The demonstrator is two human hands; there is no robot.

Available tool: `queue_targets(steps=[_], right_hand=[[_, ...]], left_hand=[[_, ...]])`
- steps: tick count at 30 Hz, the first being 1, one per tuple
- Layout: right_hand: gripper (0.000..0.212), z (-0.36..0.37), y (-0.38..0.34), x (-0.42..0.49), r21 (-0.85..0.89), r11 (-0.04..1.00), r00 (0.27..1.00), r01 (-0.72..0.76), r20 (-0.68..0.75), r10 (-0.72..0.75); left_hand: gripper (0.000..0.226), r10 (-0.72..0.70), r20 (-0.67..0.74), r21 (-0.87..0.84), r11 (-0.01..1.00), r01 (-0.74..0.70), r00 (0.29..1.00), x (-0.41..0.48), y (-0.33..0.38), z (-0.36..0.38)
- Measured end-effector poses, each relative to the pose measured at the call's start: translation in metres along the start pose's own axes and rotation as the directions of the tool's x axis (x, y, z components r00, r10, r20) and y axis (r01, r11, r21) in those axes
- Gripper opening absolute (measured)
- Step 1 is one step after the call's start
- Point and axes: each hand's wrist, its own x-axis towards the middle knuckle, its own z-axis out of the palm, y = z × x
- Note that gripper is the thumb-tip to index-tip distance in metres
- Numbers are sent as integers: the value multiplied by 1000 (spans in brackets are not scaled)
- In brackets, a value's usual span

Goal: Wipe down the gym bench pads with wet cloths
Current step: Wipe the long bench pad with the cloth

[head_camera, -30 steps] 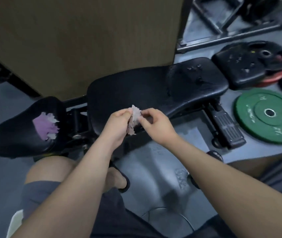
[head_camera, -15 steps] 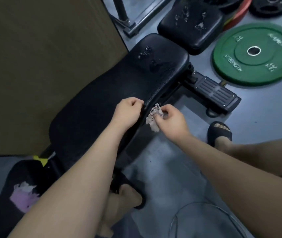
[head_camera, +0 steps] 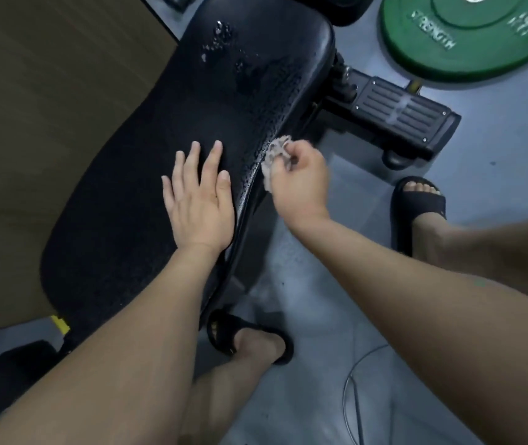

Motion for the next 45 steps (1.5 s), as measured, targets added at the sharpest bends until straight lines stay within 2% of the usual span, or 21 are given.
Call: queue_targets(steps=[1, 4, 6, 8, 10, 12, 13, 17, 19, 22, 24, 26, 28, 29, 32, 35, 37, 40, 42, 44, 45], right_hand=[[11, 5, 7, -18, -49, 998, 999, 29, 25, -28], [10, 5, 24, -73, -144, 988, 964, 62, 265, -21], [13, -1, 21, -66, -153, 986, 948, 72, 317, -20], [13, -2, 13, -33, -148, 988, 967, 51, 256, -11], [18, -2, 7, -3, -138, 990, 994, -6, 109, 21], [17, 6, 8, -9, -153, 988, 1000, -10, 22, 13], [14, 11, 13, -25, -153, 988, 999, 3, 32, 2], [12, -2, 25, -87, -218, 975, 913, 49, 405, 45], [22, -13, 12, -61, -217, 975, 908, 36, 415, 59], [24, -9, -3, -16, -76, 991, 973, -107, 197, 120], [21, 3, 0, -31, -12, 988, 981, -157, 111, 157], [20, 6, 15, -74, -60, 988, 958, -140, 242, 150], [23, -5, 22, -98, -184, 973, 868, -141, 450, 211], [25, -9, 18, -93, -209, 969, 852, -132, 475, 219], [31, -8, -1, -38, -133, 983, 949, -125, 273, 158], [27, 4, -3, -35, -20, 991, 987, -133, 86, 134], [22, 12, 14, -79, -55, 989, 974, -139, 171, 146], [21, 8, 33, -140, -154, 956, 865, -251, 408, 292], [19, 3, 30, -141, -201, 938, 807, -281, 480, 344], [16, 1, 25, -119, -188, 942, 814, -277, 476, 334], [22, 1, 19, -102, -166, 953, 846, -252, 440, 301]], left_hand=[[49, -2, -11, 0, 1000, 2, 1000, 0, -1, 1], [49, 1, -28, -10, 1000, -1, 1000, 1, -2, 3], [49, -4, -39, -19, 1000, 3, 999, 1, -3, 3], [49, -7, -51, -22, 1000, 6, 999, 1, -3, 4], [49, -7, -58, -25, 1000, 5, 998, 1, -3, 4], [50, -8, -66, -22, 1000, 7, 998, 2, -3, 5], [50, -10, -65, -22, 1000, 9, 998, 2, -3, 5], [50, -14, -62, -33, 999, 12, 998, 2, -3, 4], [50, -19, -68, -35, 999, 17, 997, 2, -3, 4], [49, -18, -77, -27, 999, 16, 997, 2, -3, 5], [49, -19, -85, -27, 999, 17, 996, 2, -4, 6], [49, -20, -86, -29, 999, 18, 996, 2, -5, 5], [49, -20, -84, -38, 999, 17, 996, 2, -4, 5], [49, -22, -85, -44, 999, 19, 996, 1, -3, 5], [49, -22, -95, -45, 999, 18, 995, 1, -4, 5], [49, -20, -96, -39, 999, 17, 995, 2, -5, 6], [49, -22, -93, -41, 999, 18, 995, 3, -6, 6], [49, -21, -99, -43, 999, 17, 995, 2, -5, 6], [49, -27, -104, -47, 999, 22, 994, 2, -6, 6], [49, -31, -104, -53, 998, 26, 994, 2, -6, 5], [49, -32, -105, -53, 998, 26, 994, 2, -6, 5]])
